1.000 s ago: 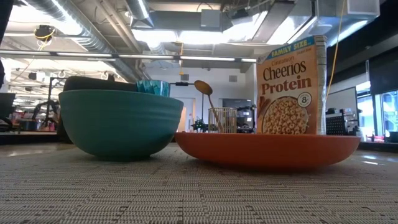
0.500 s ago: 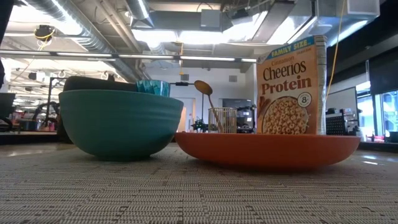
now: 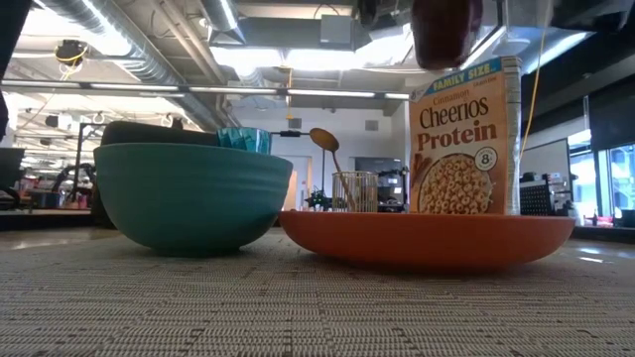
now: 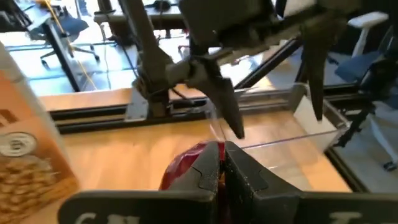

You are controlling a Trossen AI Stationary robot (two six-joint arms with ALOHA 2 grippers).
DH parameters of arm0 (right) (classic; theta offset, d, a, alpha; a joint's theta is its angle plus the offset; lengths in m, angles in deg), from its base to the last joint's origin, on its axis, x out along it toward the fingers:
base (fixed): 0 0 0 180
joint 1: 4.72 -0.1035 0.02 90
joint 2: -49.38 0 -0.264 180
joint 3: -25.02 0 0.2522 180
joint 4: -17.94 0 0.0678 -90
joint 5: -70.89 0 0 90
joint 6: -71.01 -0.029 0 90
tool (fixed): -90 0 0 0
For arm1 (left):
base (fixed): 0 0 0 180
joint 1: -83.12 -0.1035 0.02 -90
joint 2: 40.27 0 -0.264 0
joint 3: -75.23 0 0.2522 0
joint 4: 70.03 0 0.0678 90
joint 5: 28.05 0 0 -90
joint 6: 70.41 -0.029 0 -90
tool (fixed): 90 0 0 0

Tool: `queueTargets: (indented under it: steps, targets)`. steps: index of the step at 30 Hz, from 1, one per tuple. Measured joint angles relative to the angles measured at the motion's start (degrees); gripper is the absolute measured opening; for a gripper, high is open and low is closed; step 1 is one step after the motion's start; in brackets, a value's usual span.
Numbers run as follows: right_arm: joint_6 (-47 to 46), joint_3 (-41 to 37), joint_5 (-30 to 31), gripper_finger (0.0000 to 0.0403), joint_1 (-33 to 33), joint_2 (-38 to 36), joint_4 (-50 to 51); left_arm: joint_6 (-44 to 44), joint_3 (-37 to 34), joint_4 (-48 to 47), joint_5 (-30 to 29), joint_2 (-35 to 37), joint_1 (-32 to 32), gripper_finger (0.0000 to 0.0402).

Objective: Arrange a breakfast setting
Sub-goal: Put the red apple on the orange plate to the right of the bread

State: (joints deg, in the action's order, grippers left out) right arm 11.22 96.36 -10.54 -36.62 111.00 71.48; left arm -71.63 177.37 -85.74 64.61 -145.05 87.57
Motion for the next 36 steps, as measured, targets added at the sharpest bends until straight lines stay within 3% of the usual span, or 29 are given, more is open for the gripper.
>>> queueTargets:
  steps: [4,7,13,19,24,36]
  targets:
    - [-0.19,-0.02,-1.57,0.0346,0.00,-1.75,1.76,0.47,-5.89,9.26,0.91,-0.98,1.51,0.0003]
    - [0.00,-0.02,0.76,0.0346,0.00,-3.75,3.78,-1.11,-11.99,19.51,2.96,-1.97,2.46,0.0003]
    - [0.62,-0.04,11.22,0.0346,0.04,-8.17,6.97,2.23,-21.28,32.32,4.34,-4.05,3.10,0.0011]
    - [1.23,-0.04,22.44,0.0346,0.09,-11.23,6.55,2.58,-22.39,41.66,5.65,-10.30,3.74,0.0009]
    - [-0.30,-0.05,23.11,0.0346,0.06,-11.24,6.71,2.56,-21.22,41.93,5.88,-14.25,4.45,0.0009]
    - [-1.97,-0.07,22.56,0.0346,0.04,-10.72,5.40,0.63,-21.09,40.94,5.99,-15.07,3.00,0.0012]
